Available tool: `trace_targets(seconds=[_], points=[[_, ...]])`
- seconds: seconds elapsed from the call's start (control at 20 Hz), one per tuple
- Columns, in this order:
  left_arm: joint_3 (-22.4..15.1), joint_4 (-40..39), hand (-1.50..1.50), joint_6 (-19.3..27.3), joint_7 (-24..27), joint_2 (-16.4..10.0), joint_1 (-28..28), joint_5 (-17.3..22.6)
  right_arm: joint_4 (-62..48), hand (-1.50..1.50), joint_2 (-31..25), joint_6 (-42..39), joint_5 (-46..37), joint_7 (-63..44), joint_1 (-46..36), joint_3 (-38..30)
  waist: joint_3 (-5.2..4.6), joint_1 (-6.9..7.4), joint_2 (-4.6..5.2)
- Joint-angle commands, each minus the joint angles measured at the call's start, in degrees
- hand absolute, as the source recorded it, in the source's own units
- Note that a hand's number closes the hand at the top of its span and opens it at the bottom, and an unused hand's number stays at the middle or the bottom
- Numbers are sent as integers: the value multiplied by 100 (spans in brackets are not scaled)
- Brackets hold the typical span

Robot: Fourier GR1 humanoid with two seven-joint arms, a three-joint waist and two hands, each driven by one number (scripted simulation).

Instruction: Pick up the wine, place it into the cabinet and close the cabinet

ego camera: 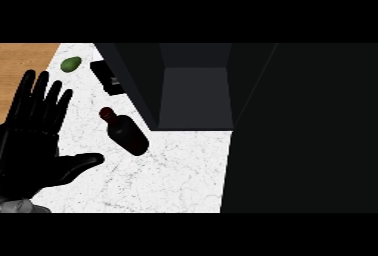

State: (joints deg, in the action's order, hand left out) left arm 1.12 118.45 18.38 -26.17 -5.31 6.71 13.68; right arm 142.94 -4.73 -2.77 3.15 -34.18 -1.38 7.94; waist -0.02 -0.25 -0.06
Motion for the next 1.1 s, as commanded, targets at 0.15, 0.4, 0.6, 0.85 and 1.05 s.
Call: trace_targets(seconds=[0.15,0.4,0.6,0.85,1.05], points=[[219,-806,-150,-490,629,18,-162,196,688,-150,-55,-194,366,58,497,-84,3,-13,2],[247,-1366,-150,-948,1319,243,-489,501,625,-150,-214,-112,692,-437,-120,-500,0,1,5],[250,-1800,-150,-833,1736,251,-324,88,844,-150,52,206,96,-786,-194,109,-2,-6,0],[514,-2586,-150,-1066,2307,200,-183,154,376,-150,156,147,-155,-296,-209,266,0,7,5],[426,-2583,-150,-1088,2478,375,-367,181,950,-150,-16,39,174,-612,121,106,1,-2,-4]])
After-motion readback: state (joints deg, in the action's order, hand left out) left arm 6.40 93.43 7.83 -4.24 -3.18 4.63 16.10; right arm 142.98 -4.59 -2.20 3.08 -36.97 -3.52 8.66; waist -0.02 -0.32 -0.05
